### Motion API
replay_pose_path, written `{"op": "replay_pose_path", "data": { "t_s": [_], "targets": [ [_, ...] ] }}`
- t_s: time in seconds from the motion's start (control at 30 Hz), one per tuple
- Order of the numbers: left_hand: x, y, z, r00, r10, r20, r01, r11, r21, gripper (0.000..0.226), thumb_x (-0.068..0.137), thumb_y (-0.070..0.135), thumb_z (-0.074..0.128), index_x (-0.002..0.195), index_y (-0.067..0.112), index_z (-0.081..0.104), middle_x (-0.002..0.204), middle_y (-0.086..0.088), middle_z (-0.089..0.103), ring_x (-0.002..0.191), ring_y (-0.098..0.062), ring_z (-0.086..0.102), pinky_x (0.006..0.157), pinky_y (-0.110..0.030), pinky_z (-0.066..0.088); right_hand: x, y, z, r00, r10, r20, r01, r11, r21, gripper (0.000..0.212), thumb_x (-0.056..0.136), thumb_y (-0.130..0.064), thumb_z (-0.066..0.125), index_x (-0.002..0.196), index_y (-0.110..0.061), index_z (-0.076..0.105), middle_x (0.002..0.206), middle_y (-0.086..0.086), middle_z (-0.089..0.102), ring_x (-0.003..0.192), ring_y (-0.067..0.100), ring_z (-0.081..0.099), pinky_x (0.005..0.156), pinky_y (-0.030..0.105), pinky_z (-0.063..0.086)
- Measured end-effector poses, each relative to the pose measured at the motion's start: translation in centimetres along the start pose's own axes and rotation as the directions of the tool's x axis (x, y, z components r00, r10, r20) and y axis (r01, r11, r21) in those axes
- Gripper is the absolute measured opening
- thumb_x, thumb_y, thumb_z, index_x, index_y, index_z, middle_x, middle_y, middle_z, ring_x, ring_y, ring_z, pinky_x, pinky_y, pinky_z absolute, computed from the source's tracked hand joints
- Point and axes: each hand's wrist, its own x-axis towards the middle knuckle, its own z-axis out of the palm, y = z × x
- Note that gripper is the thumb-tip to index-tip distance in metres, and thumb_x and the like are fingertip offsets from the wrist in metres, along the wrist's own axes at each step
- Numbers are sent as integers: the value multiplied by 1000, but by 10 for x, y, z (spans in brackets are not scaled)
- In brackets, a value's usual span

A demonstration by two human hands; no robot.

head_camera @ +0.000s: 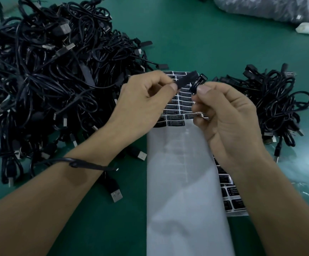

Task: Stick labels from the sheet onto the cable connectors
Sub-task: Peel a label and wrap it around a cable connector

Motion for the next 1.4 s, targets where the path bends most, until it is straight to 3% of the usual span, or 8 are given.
{"op": "replay_pose_path", "data": {
  "t_s": [0.13, 0.27, 0.4, 0.47, 0.6, 1.1, 1.4],
  "targets": [
    [-1, 1, 1, 999, 3, 40, -3, 1000, -10, 17, 87, 28, 61, 77, 21, 73, 74, -18, 66, 69, -36, 57, 68, -43, 51, 1, 1, 0, 999, 26, -32, -26, 1000, 5, 16, 84, -13, 74, 71, -23, 74, 74, -5, 66, 69, 9, 59, 56, 21, 46],
    [-3, 0, 2, 997, -7, 76, 9, 1000, -25, 15, 86, 25, 67, 75, 20, 75, 69, -12, 68, 61, -16, 53, 61, -28, 45, 1, 1, -1, 998, 41, -47, -41, 999, 12, 15, 84, -12, 73, 72, -22, 73, 73, -5, 67, 68, 8, 62, 56, 20, 45],
    [-4, -1, 2, 993, -28, 111, 34, 998, -50, 13, 87, 16, 75, 79, 26, 75, 72, -3, 75, 65, -29, 66, 63, -39, 55, 3, 3, -3, 997, 17, -70, -20, 999, -36, 17, 87, -12, 72, 73, -22, 74, 73, -6, 68, 67, 7, 62, 58, 20, 43],
    [-4, -1, 2, 989, -47, 140, 55, 997, -51, 8, 83, 21, 77, 81, 28, 74, 72, 2, 76, 66, -23, 69, 66, -39, 57, 3, 4, -3, 998, 8, -66, -12, 998, -55, 19, 87, -13, 72, 71, -23, 75, 72, -8, 68, 67, 6, 62, 59, 20, 44],
    [-3, -4, 0, 985, -65, 163, 75, 996, -55, 12, 86, 14, 78, 82, 23, 71, 72, 7, 76, 64, -6, 67, 63, -20, 54, 4, 7, -2, 999, -23, -49, 18, 996, -93, 24, 88, -11, 72, 68, -24, 76, 71, -7, 69, 70, 8, 62, 59, 20, 46],
    [-3, -4, -1, 976, -106, 191, 129, 985, -113, 11, 82, 11, 81, 89, 13, 73, 79, -3, 77, 70, -11, 72, 68, -22, 58, 5, 15, 1, 972, -224, -75, 196, 940, -279, 19, 90, -9, 72, 76, -22, 75, 68, -5, 70, 67, 10, 61, 63, 20, 51],
    [-3, -4, -1, 974, -121, 193, 146, 981, -124, 10, 83, 11, 80, 89, 14, 72, 79, -3, 78, 71, -14, 72, 69, -23, 58, 3, 13, 3, 967, -249, -52, 220, 922, -320, 16, 91, -8, 70, 79, -19, 74, 63, -8, 67, 63, 6, 59, 63, 19, 51]
  ]
}}
